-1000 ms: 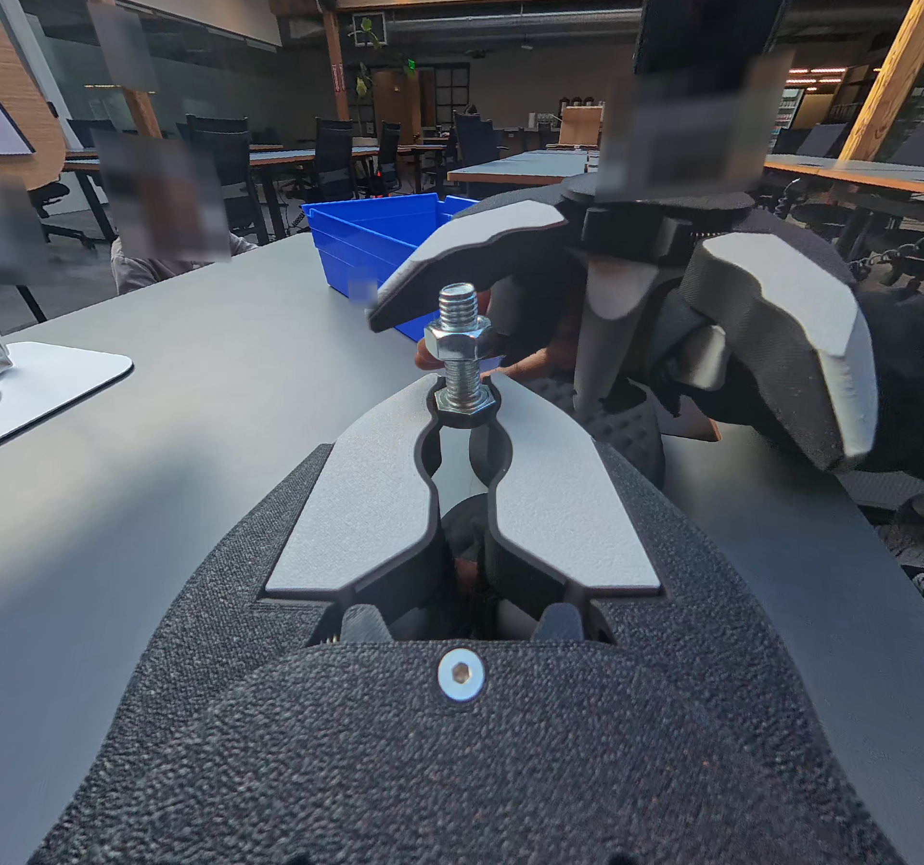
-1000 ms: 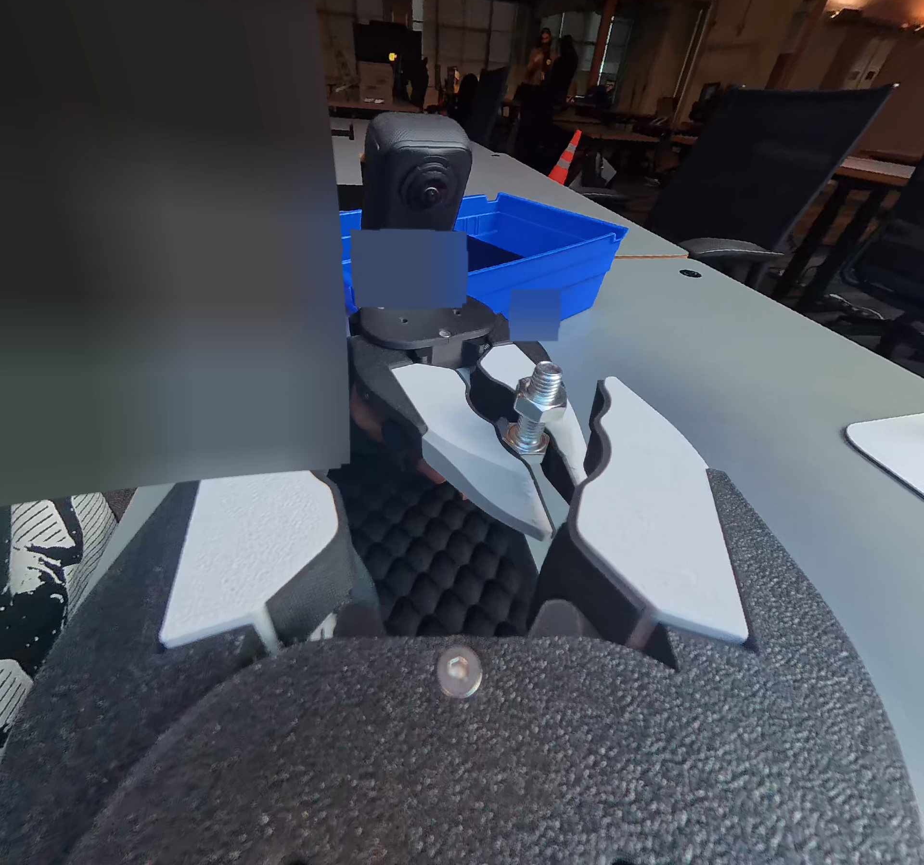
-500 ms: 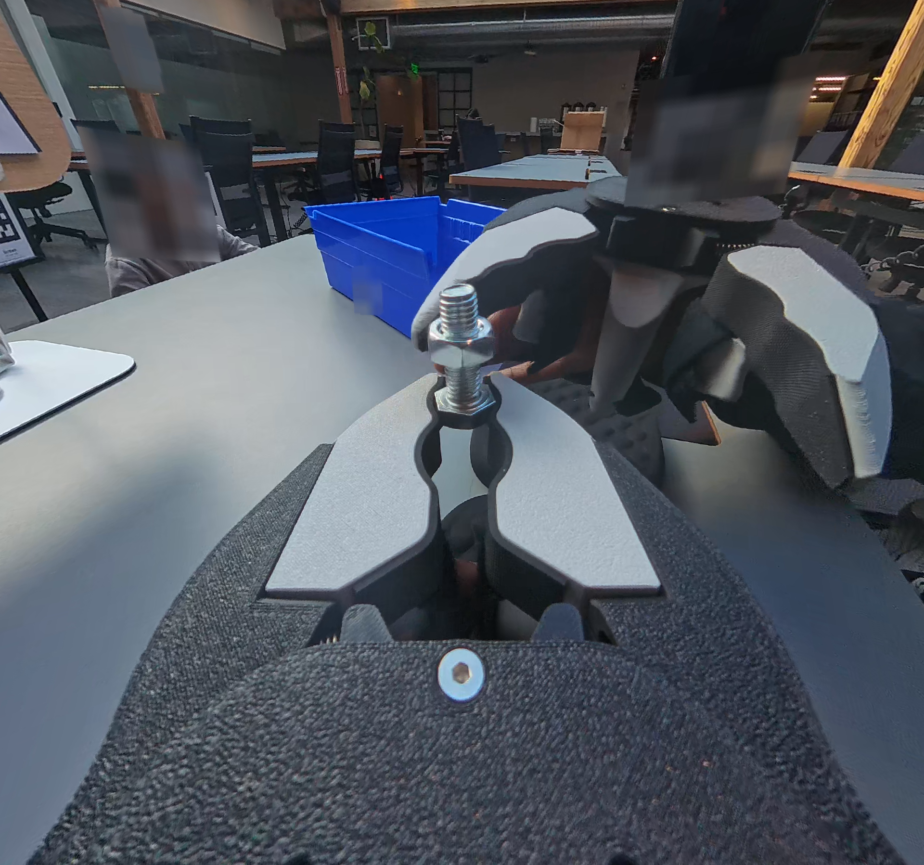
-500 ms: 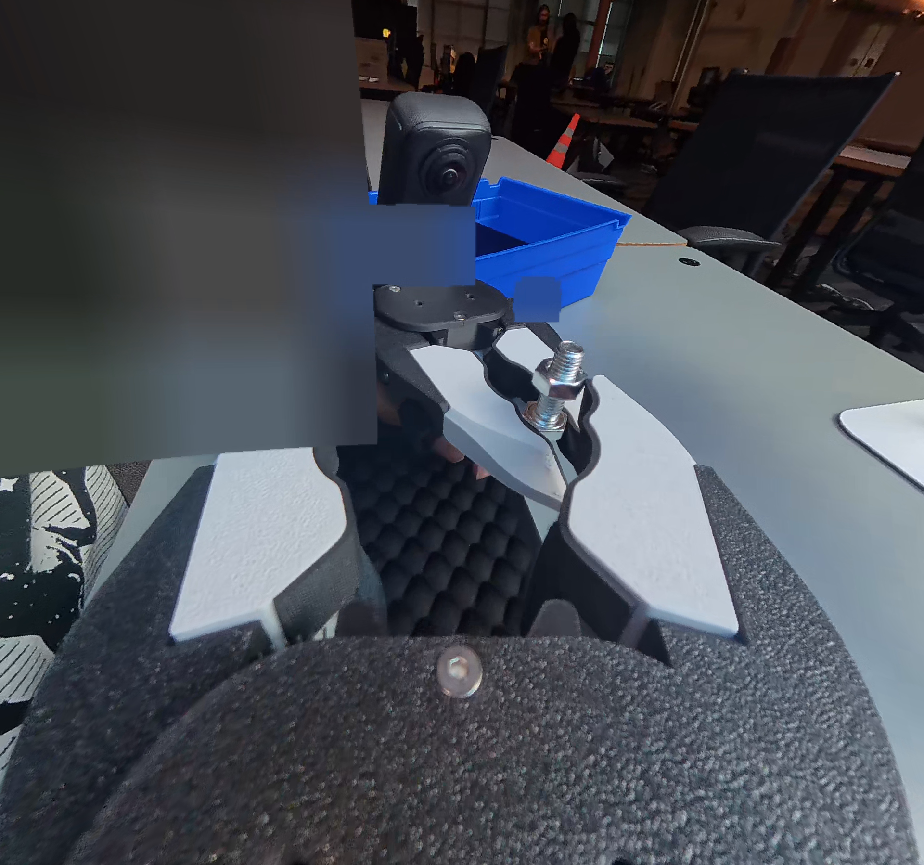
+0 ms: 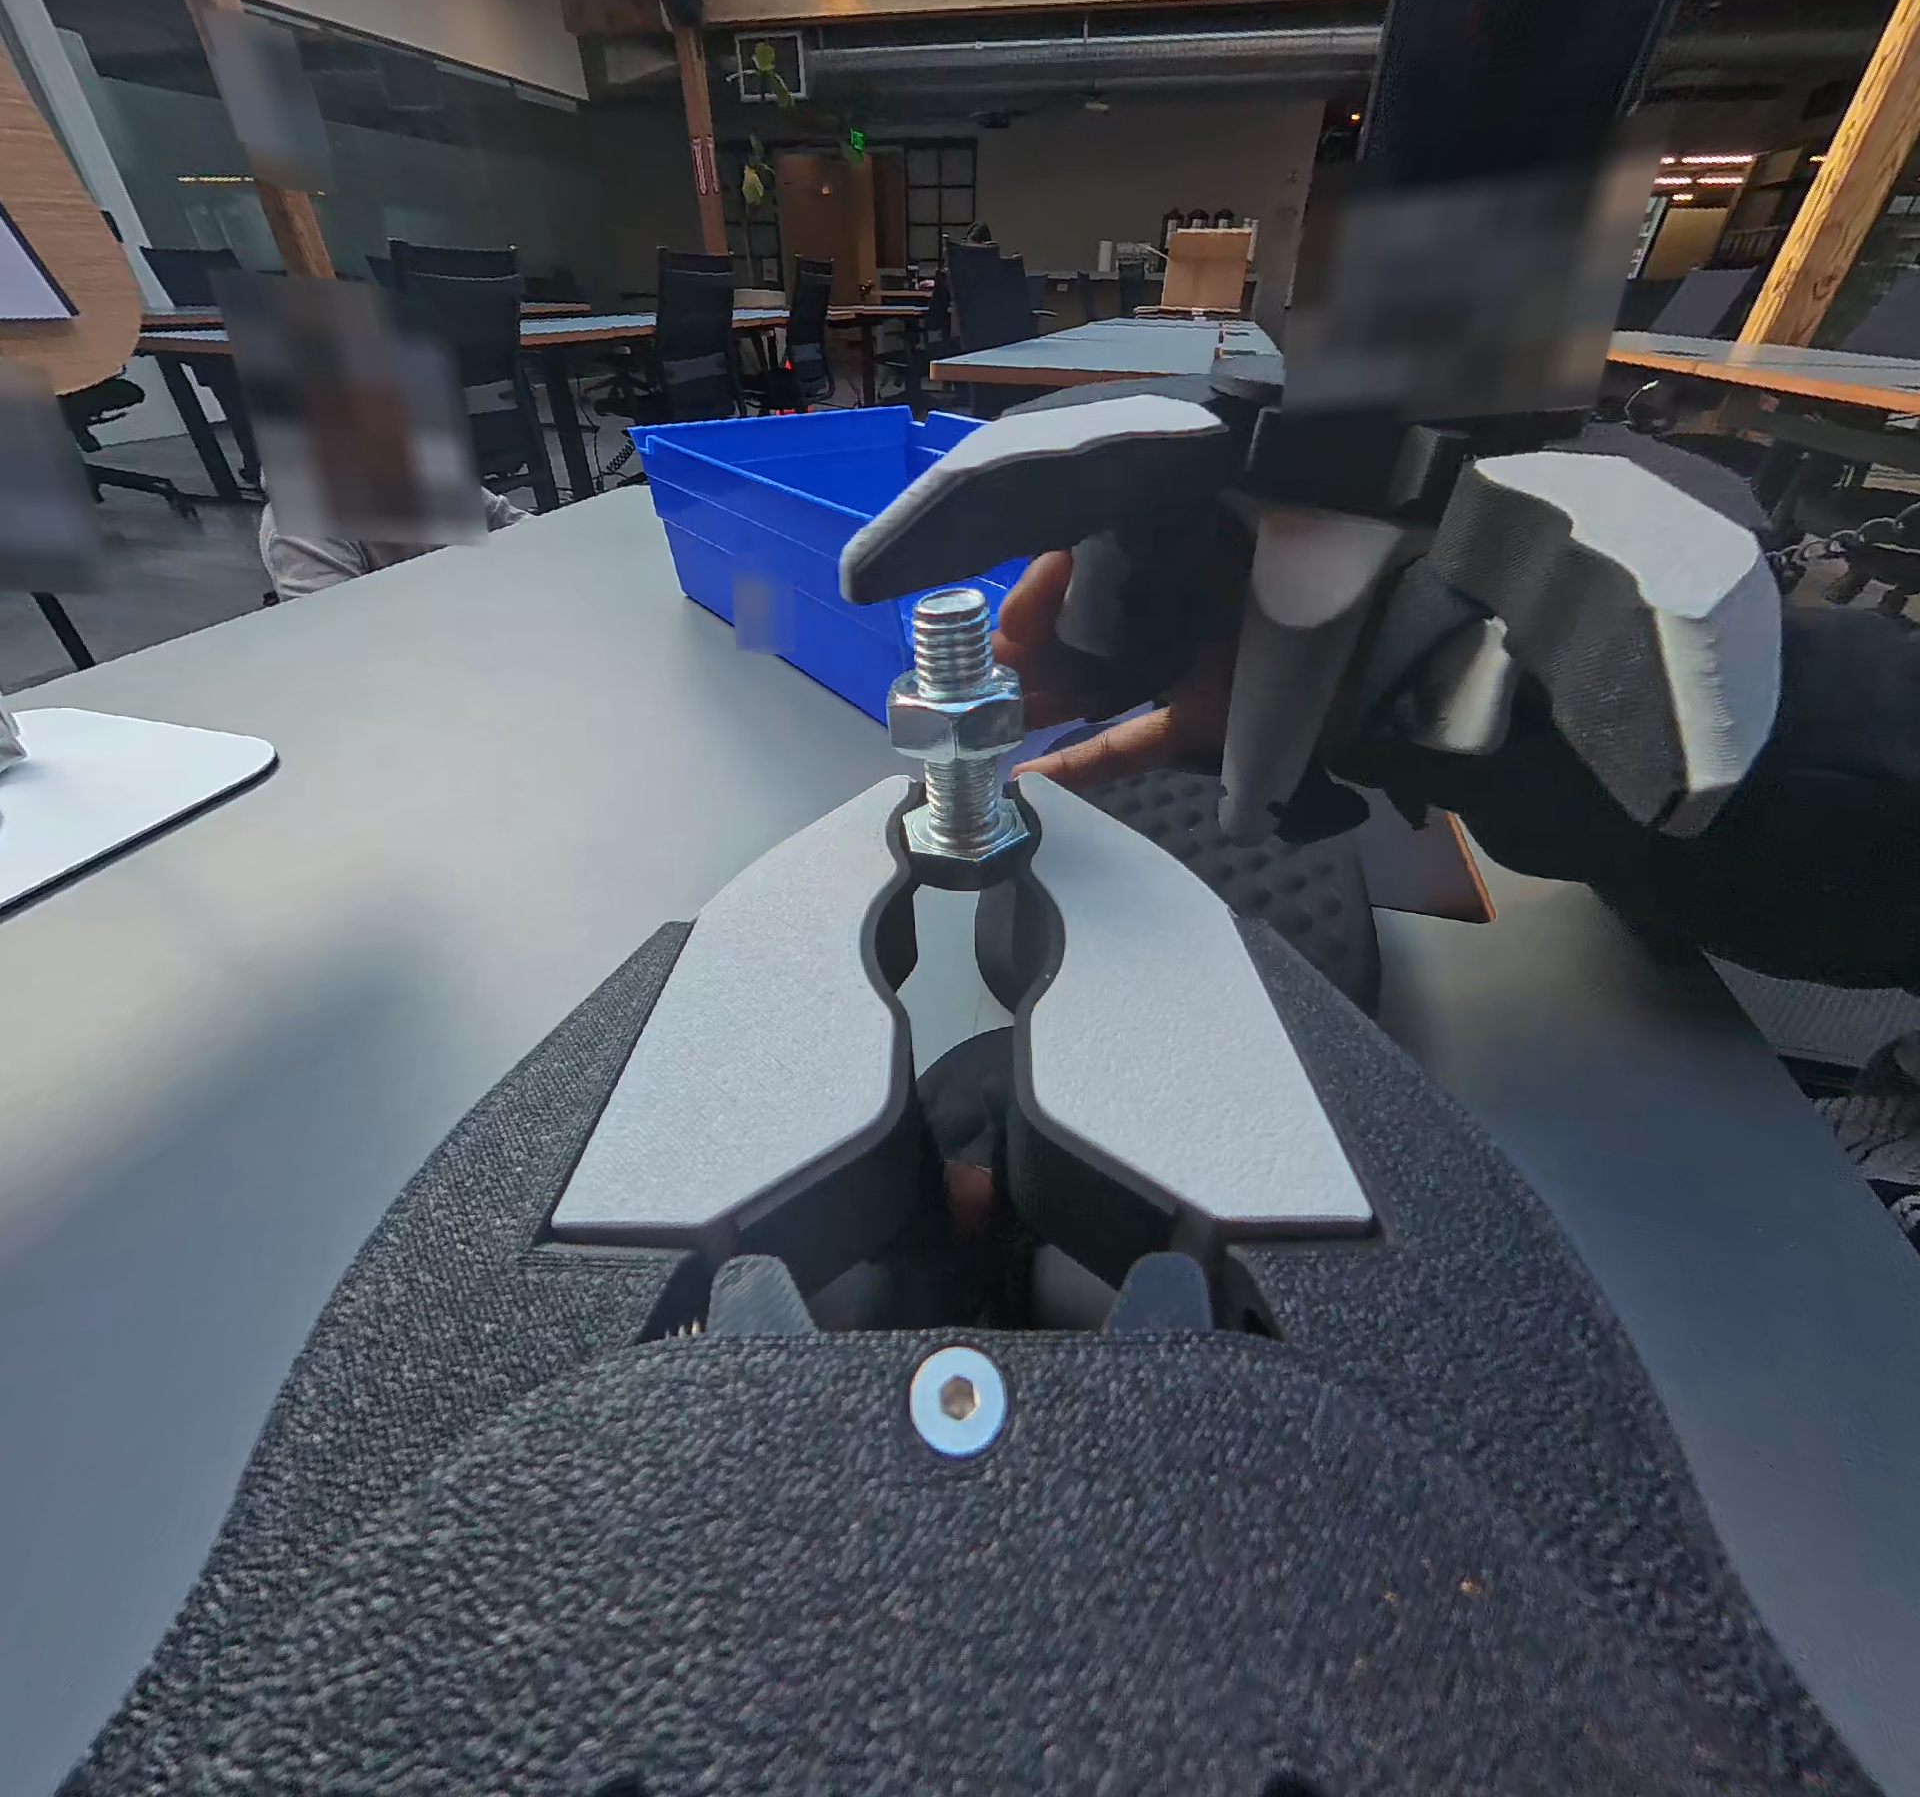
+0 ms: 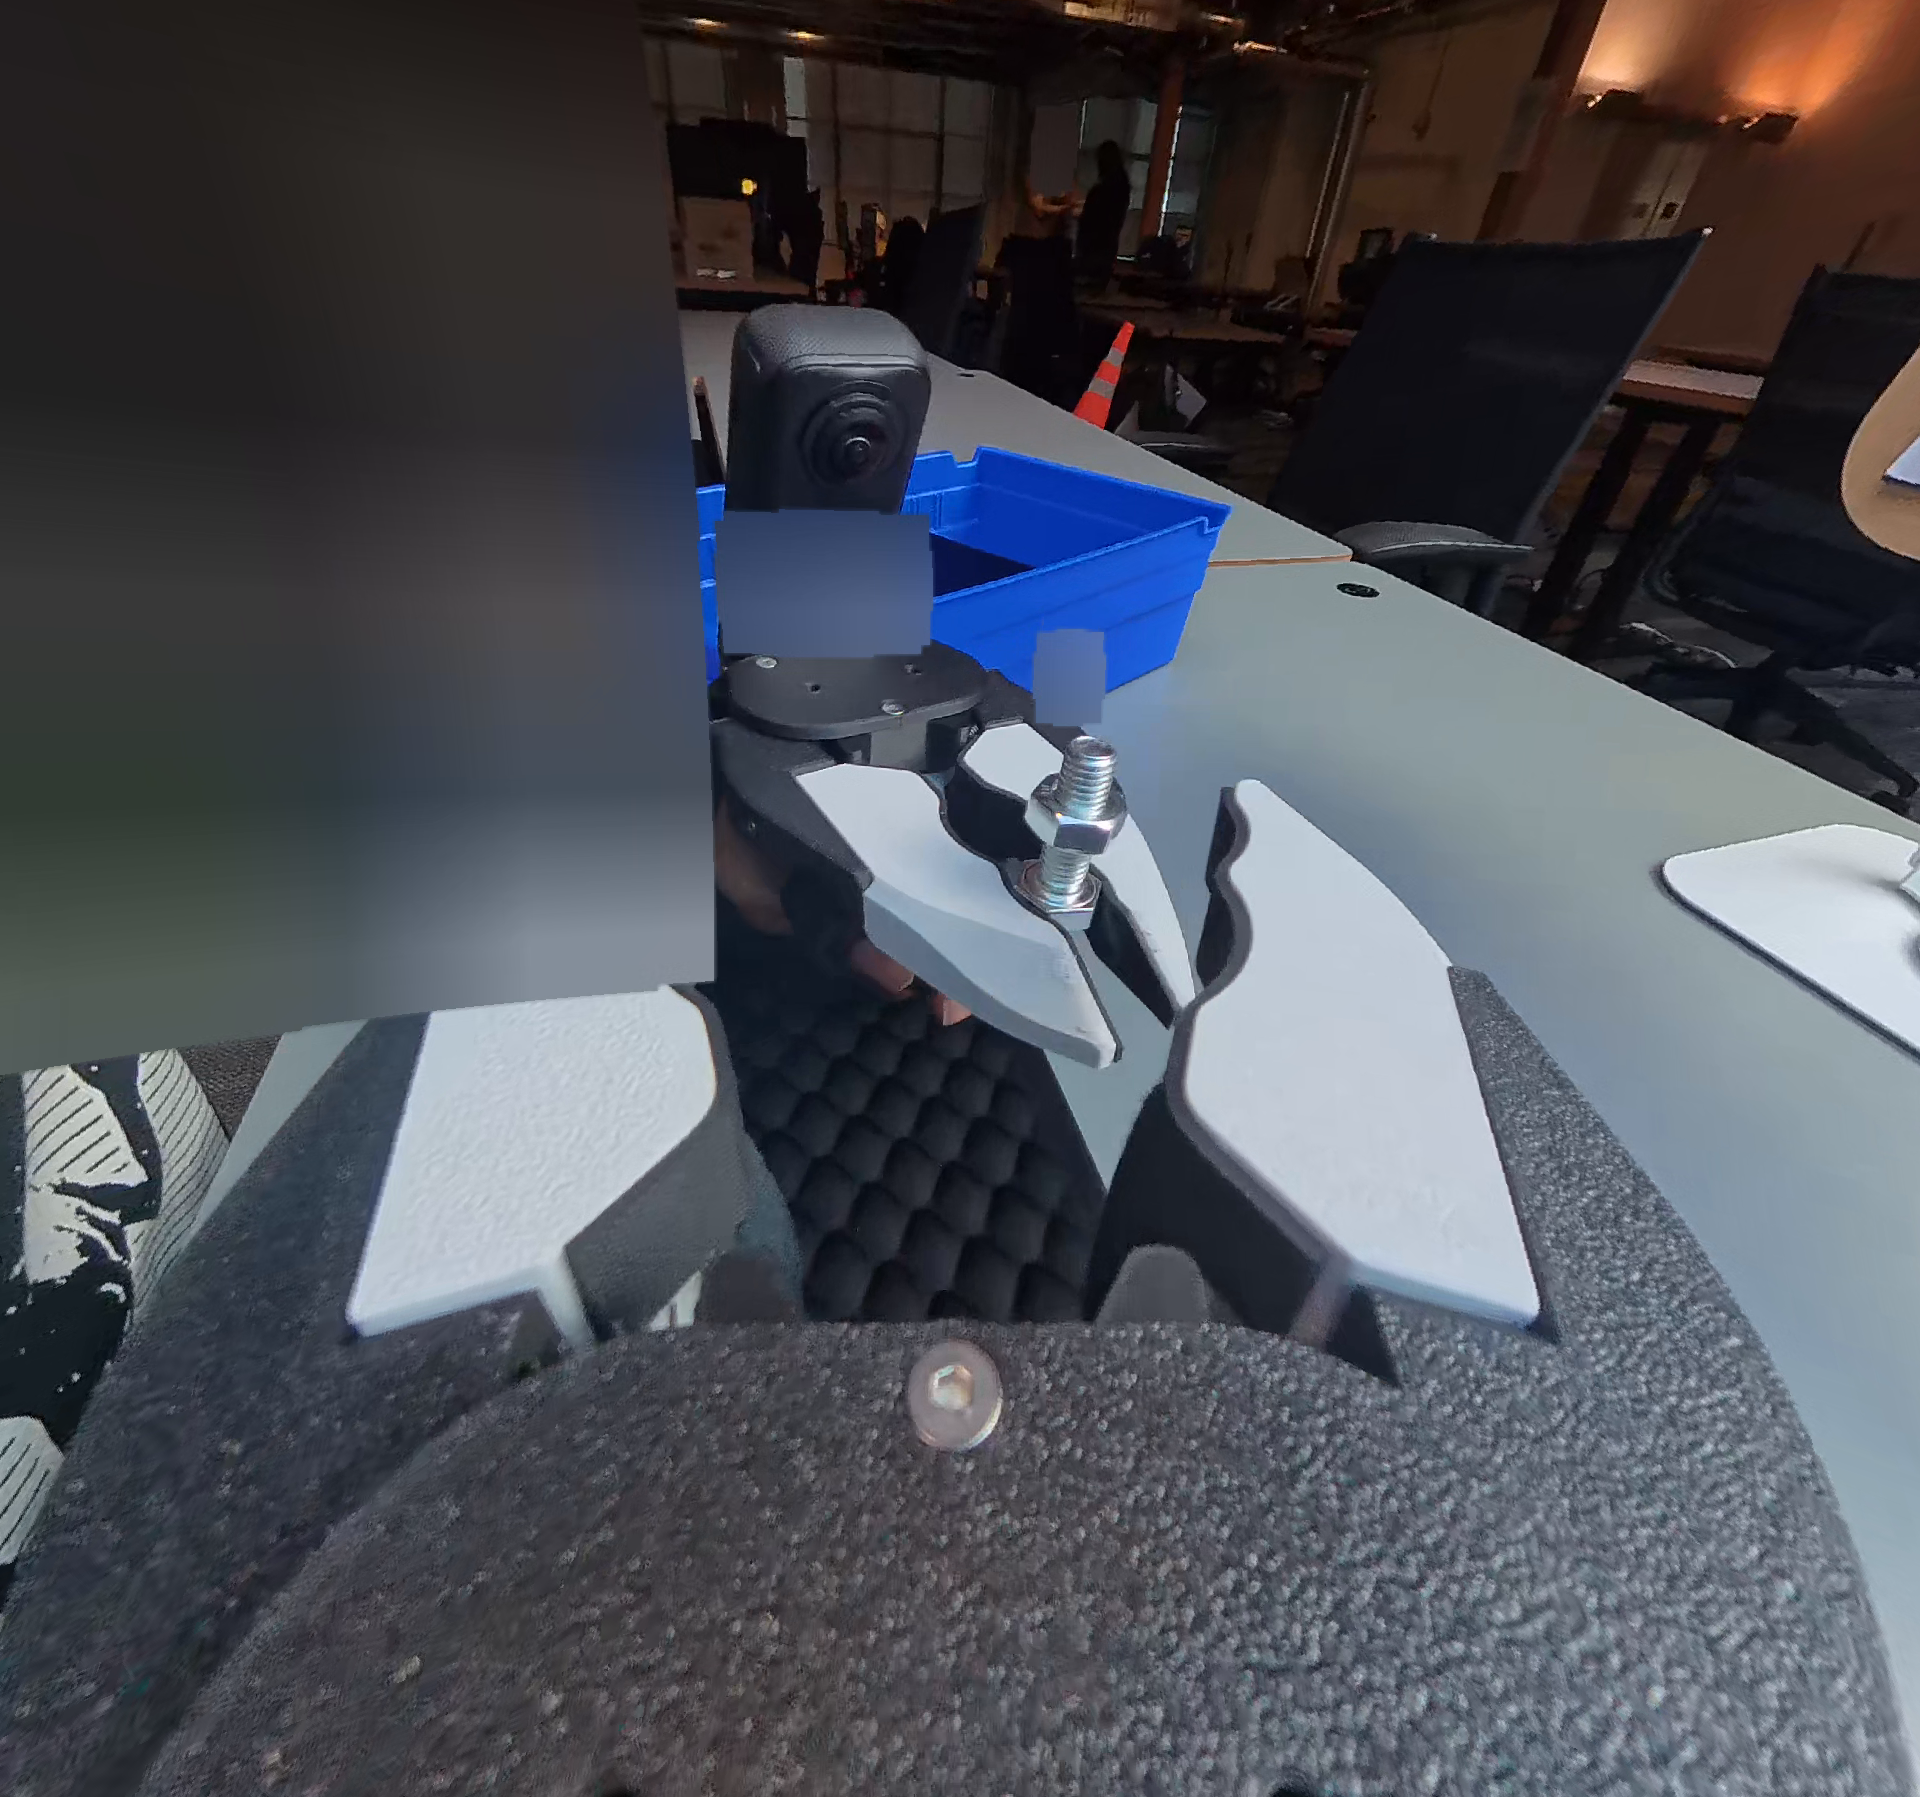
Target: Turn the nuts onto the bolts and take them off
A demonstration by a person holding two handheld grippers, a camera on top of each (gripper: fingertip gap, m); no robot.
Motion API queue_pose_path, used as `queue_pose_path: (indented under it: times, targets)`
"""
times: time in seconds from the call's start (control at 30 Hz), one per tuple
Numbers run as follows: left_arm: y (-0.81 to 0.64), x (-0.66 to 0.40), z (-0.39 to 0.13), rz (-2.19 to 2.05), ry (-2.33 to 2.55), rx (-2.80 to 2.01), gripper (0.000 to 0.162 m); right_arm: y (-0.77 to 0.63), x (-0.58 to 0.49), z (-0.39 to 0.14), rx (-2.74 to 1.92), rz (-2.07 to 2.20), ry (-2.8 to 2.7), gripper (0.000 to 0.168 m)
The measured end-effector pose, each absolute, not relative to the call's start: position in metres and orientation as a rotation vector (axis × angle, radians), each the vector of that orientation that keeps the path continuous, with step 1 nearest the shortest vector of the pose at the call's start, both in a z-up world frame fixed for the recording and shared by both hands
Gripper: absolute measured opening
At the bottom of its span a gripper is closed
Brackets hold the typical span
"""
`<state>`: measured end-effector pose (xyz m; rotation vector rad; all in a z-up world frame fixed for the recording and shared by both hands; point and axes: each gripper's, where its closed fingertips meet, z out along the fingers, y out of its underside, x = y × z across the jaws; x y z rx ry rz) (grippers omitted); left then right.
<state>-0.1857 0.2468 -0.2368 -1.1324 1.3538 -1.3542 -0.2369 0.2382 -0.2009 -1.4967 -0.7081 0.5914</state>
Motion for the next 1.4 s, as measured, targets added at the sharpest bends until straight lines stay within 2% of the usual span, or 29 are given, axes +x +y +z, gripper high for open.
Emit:
queue_pose_path:
  times: [0.07,0.2,0.67,0.83,0.97,1.07,1.17,1.27,1.4]
  targets:
    - [0.247,-0.186,-0.237,-1.352,1.356,-1.131,0.014,0.244,-0.241,-0.204,-1.504,0.595,-0.722,0.103]
    - [0.246,-0.185,-0.237,-1.348,1.362,-1.129,0.014,0.250,-0.257,-0.211,-1.515,0.631,-0.788,0.105]
    - [0.247,-0.185,-0.237,-1.352,1.350,-1.133,0.014,0.238,-0.253,-0.214,-1.545,0.583,-0.822,0.095]
    - [0.247,-0.185,-0.237,-1.344,1.354,-1.131,0.014,0.228,-0.245,-0.213,-1.561,0.555,-0.836,0.084]
    - [0.248,-0.185,-0.236,-1.353,1.341,-1.137,0.014,0.208,-0.248,-0.209,-1.538,0.603,-0.931,0.050]
    - [0.248,-0.185,-0.236,-1.346,1.346,-1.135,0.014,0.203,-0.239,-0.207,-1.564,0.511,-1.038,0.034]
    - [0.247,-0.185,-0.237,-1.342,1.351,-1.133,0.014,0.207,-0.224,-0.199,-1.616,0.383,-1.187,0.033]
    - [0.246,-0.185,-0.237,-1.341,1.359,-1.133,0.014,0.219,-0.210,-0.186,-1.680,0.267,-1.384,0.040]
    - [0.245,-0.184,-0.238,-1.331,1.370,-1.130,0.014,0.237,-0.205,-0.181,-1.765,0.184,-1.709,0.038]
